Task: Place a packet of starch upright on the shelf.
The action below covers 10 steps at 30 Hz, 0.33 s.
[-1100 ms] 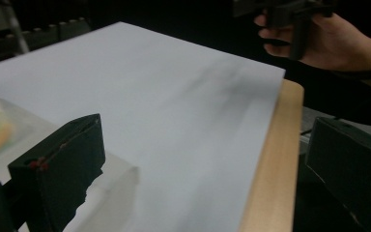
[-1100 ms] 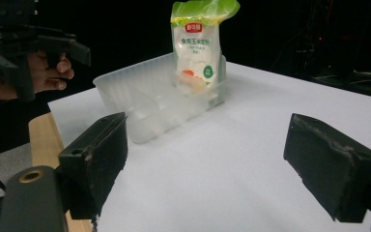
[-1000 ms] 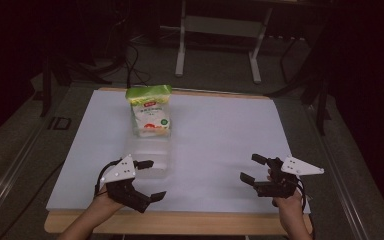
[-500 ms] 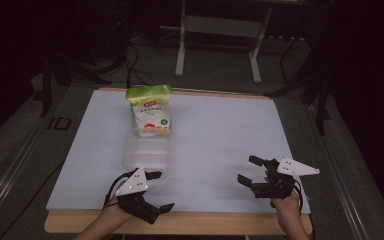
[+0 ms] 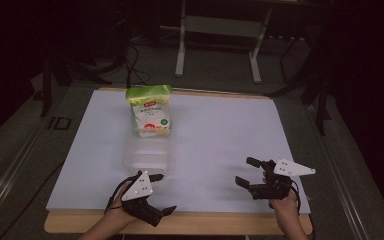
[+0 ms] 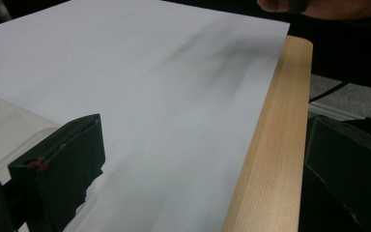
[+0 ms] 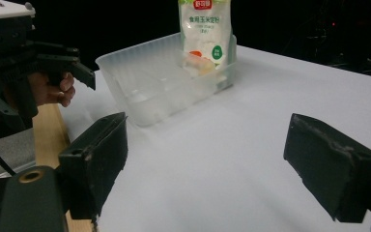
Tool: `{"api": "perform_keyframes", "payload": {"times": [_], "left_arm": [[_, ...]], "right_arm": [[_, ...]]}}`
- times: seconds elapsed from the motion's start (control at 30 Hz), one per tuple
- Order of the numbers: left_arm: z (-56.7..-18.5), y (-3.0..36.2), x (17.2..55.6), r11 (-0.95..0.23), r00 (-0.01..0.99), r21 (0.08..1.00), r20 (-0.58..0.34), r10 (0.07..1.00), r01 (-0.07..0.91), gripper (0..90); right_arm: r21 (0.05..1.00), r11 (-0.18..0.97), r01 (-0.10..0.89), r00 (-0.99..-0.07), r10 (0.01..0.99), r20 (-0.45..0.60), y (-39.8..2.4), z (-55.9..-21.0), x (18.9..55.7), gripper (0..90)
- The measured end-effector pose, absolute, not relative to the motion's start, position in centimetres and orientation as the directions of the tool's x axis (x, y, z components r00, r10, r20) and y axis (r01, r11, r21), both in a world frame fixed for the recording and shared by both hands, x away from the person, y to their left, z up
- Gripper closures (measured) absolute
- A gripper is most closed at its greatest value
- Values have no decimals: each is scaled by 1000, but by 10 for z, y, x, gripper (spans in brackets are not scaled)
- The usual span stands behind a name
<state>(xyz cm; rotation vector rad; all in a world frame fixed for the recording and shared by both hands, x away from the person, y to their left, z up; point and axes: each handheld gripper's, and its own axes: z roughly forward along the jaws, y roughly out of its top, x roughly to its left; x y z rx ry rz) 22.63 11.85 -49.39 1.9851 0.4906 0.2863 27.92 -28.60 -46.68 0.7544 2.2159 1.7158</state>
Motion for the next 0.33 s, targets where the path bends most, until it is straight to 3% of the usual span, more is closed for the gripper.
{"api": "perform_keyframes", "payload": {"times": [0.33], "left_arm": [[-495, 119, 227, -392, 890, 895, -14, 455, 215, 6]], "right_arm": [[952, 172, 252, -835, 535, 125, -288, -466, 279, 156]]}}
